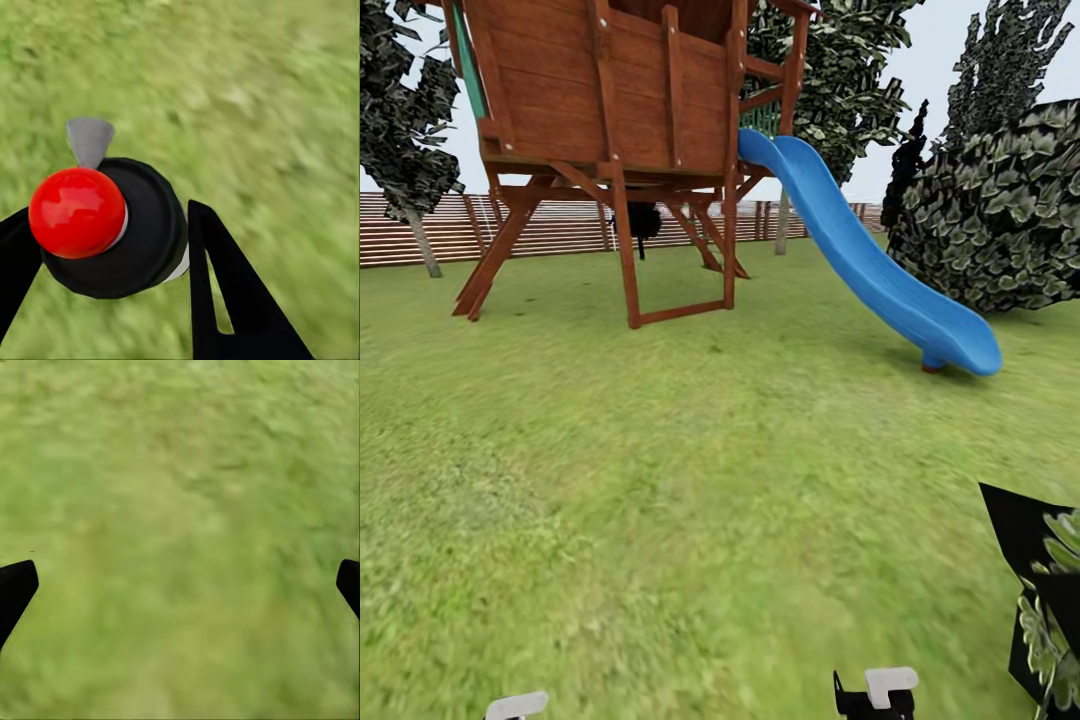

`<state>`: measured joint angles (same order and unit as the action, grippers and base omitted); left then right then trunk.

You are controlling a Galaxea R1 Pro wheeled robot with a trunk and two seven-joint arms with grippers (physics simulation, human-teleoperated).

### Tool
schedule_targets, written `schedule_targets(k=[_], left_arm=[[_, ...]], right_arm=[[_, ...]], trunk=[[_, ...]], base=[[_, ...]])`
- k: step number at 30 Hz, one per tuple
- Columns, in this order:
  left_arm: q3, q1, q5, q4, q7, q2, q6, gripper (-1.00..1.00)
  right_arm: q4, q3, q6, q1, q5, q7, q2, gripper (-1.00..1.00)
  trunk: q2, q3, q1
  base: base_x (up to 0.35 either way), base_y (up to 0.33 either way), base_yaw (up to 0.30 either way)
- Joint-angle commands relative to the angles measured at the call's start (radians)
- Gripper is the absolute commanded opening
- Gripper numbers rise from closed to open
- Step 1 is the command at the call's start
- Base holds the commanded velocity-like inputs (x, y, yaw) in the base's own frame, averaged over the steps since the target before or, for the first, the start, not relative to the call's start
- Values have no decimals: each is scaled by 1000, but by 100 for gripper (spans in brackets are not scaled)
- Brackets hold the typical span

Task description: Pick up the pesticide atomizer in the garden and spray insectifuge to fully cover both potted plants in the garden.

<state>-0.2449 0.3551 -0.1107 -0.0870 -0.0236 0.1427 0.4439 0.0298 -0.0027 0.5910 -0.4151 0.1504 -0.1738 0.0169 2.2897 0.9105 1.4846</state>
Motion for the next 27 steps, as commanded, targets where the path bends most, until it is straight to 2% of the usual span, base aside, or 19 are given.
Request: schedule_targets(k=[1, 27], left_arm=[[-7, 1, -11, 1, -2, 0, 4, -100], [-7, 1, -11, 1, -2, 0, 4, -100]], right_arm=[[-1, 0, 1, -1, 11, -9, 0, 100], [-1, 0, 1, -1, 11, -9, 0, 100]], trunk=[[0, 1, 0], [0, 1, 0]], base=[[339, 0, 0], [339, 0, 0]])
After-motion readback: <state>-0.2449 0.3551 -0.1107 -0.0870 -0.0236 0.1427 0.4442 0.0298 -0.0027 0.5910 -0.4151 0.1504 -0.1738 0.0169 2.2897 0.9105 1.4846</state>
